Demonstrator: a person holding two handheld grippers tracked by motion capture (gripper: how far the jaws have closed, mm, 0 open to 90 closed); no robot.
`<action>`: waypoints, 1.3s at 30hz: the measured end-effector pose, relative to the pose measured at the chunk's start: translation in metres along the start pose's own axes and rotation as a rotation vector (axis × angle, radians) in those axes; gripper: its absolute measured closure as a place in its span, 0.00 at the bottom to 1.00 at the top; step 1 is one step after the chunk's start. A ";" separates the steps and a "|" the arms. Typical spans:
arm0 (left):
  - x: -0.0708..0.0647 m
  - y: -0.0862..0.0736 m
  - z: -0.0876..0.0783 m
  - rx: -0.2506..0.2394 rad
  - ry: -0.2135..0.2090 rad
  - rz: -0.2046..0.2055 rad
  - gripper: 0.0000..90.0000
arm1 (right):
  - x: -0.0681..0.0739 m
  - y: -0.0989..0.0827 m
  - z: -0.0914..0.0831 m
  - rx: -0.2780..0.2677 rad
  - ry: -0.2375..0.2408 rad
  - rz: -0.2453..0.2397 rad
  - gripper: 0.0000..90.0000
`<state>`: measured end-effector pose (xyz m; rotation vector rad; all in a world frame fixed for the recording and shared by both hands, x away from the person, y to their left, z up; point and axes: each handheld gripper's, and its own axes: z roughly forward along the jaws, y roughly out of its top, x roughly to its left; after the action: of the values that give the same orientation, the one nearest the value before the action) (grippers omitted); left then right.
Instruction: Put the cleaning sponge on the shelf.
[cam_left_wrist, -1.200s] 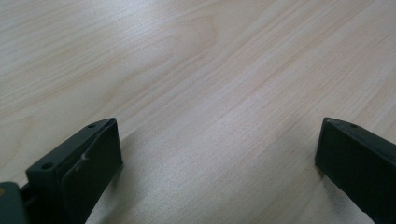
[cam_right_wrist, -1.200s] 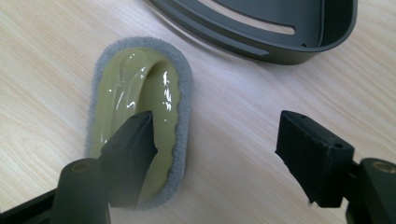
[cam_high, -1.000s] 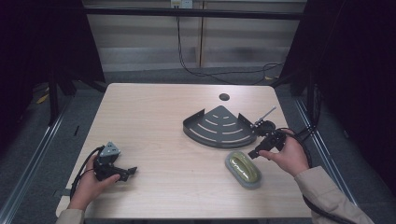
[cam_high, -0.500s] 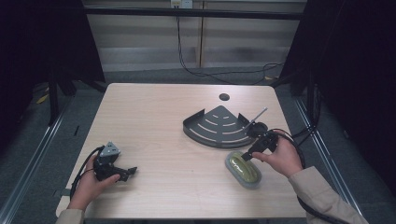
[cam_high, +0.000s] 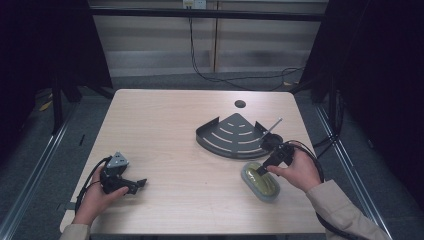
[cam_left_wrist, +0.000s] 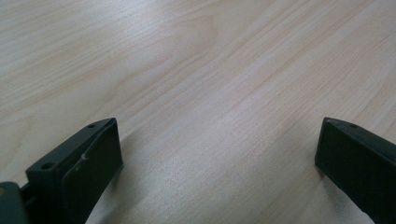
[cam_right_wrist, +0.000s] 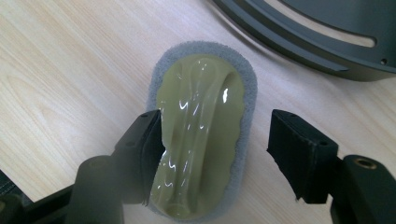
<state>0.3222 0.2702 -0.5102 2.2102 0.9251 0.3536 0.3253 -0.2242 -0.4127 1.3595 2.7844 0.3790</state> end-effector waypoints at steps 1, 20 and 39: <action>0.000 0.000 0.000 0.000 -0.001 0.000 0.00 | 0.000 0.000 0.000 0.000 0.000 0.000 0.40; 0.000 0.000 0.000 0.000 0.000 0.000 0.00 | 0.004 -0.002 0.011 0.047 0.015 -0.001 0.52; 0.000 0.000 0.000 0.000 0.000 0.000 0.00 | 0.005 -0.003 0.018 0.078 0.020 -0.005 0.68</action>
<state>0.3222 0.2702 -0.5102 2.2104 0.9247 0.3532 0.3215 -0.2183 -0.4301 1.3709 2.8465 0.2887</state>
